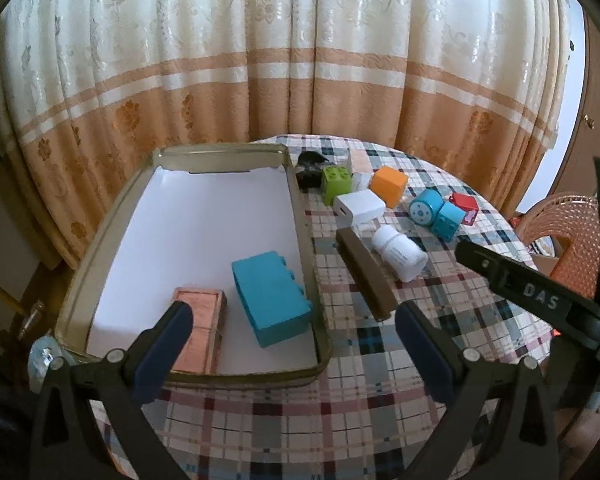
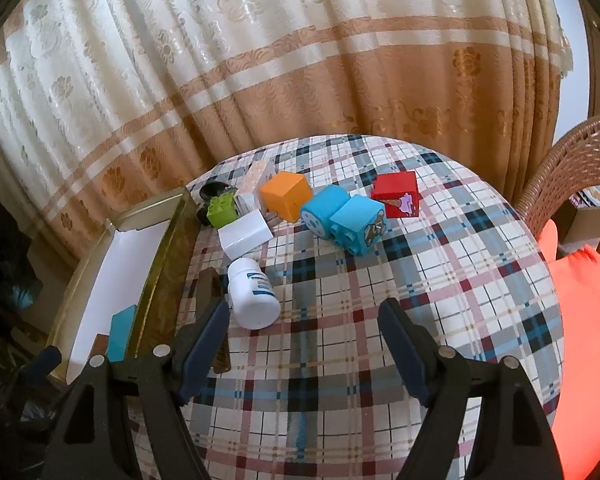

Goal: Organize rigid objects
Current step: 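Move the right tool to the white pill bottle and grasp it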

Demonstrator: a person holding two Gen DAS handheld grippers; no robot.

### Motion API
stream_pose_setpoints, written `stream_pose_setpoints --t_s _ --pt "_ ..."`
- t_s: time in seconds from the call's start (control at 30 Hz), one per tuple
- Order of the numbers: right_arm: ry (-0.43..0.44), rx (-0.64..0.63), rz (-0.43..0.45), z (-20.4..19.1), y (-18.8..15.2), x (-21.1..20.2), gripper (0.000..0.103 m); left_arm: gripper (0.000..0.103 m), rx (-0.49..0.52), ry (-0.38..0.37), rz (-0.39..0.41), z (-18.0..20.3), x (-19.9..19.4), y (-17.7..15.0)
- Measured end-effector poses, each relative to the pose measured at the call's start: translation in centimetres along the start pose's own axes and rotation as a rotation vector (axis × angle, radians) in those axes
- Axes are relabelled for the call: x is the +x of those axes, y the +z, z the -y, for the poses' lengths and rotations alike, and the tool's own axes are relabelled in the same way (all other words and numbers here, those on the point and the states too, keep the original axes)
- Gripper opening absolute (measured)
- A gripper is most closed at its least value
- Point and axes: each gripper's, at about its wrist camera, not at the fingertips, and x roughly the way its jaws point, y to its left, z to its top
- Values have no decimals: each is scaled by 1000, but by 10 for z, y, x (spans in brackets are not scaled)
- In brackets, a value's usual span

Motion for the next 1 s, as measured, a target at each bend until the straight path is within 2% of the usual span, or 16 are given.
stream_pose_setpoints --t_s 0.23,0.27,0.3,0.37,0.6,0.73,0.83,1.0 --pt "41 -75 -20 -14 12 14 79 102 6 21 12 4 0 -1" --pt "39 -88 -25 -16 14 16 75 102 6 23 10 4 1 -1" --pt "28 -116 -40 -20 16 23 68 102 5 25 7 4 2 -1" --pt "33 -139 -67 -24 18 32 64 102 0 30 8 3 3 0" --pt "58 -191 -100 -33 21 44 64 102 -11 57 7 2 5 1" --pt "52 -232 -149 -40 19 59 64 102 1 80 9 5 5 0" --pt "54 -241 -184 -43 16 70 56 102 -10 77 4 2 5 0" --pt "46 -255 -232 -45 10 87 53 102 -29 58 -6 1 6 2"
